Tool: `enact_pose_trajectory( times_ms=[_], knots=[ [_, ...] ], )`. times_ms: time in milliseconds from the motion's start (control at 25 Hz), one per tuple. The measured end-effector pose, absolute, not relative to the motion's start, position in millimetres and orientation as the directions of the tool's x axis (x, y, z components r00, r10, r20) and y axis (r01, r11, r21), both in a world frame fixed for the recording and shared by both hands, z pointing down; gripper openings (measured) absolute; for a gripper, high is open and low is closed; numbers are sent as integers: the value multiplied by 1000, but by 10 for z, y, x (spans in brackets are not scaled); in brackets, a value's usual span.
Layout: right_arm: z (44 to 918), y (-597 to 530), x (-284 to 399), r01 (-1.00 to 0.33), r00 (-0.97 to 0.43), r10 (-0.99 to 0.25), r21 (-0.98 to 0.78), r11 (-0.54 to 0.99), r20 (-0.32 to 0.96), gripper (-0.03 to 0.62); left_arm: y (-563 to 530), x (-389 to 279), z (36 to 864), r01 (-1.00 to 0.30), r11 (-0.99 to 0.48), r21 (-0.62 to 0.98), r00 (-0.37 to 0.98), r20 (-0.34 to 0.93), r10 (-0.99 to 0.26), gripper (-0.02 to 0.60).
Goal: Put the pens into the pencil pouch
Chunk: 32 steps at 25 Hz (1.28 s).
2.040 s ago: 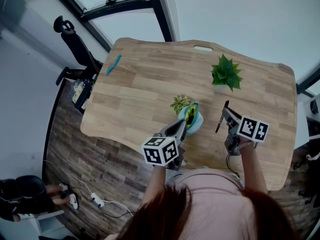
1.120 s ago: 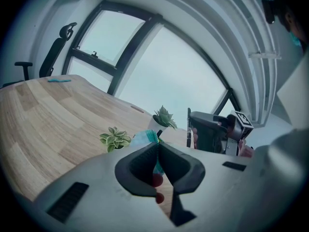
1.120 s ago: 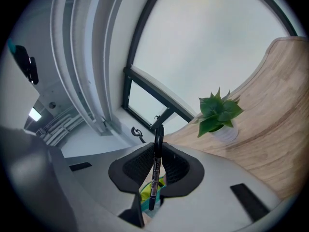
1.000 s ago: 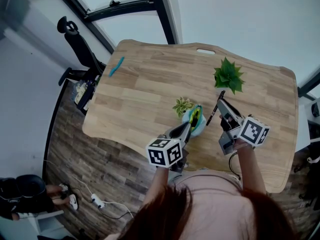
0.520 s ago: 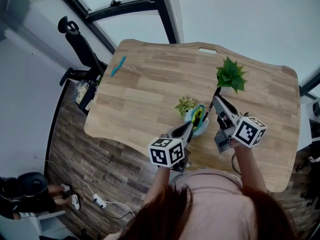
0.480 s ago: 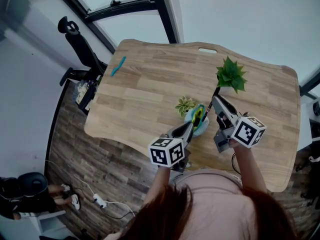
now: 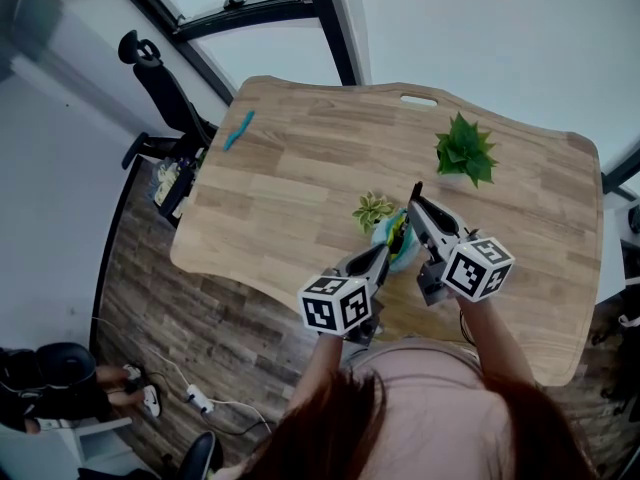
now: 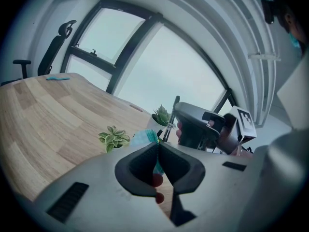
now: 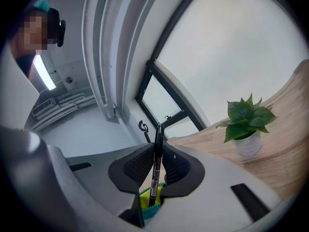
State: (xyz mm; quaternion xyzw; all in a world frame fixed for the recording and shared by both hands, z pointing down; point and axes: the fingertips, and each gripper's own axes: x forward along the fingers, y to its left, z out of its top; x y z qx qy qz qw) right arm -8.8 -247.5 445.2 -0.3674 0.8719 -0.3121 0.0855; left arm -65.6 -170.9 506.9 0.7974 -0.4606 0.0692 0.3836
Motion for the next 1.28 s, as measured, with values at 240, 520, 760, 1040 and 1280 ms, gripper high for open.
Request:
enact_pose_trajectory(
  times_ms=[240, 520, 760, 1040, 1280],
  knots=[
    [4611, -2382, -196, -615, -736, -665, -535, 579, 127, 44, -1716, -650, 5074, -787, -274, 553, 563, 461, -685, 12],
    [4721, -2229, -330, -635, -763, -618, -401, 660, 190, 44, -1720, -659, 5075, -787, -269, 556, 560, 459, -690, 12],
    [4825, -2111, -445, -630, -777, -574, -298, 717, 260, 46, -1724, -669, 5075, -787, -268, 556, 559, 457, -692, 12],
    [4965, -2024, -520, -613, -783, -523, -271, 742, 337, 48, -1723, -690, 5083, -785, -264, 560, 557, 453, -697, 12],
    [5078, -1996, -528, -613, -768, -500, -234, 755, 400, 49, -1731, -714, 5122, -792, -249, 557, 544, 462, -700, 12]
  ],
)
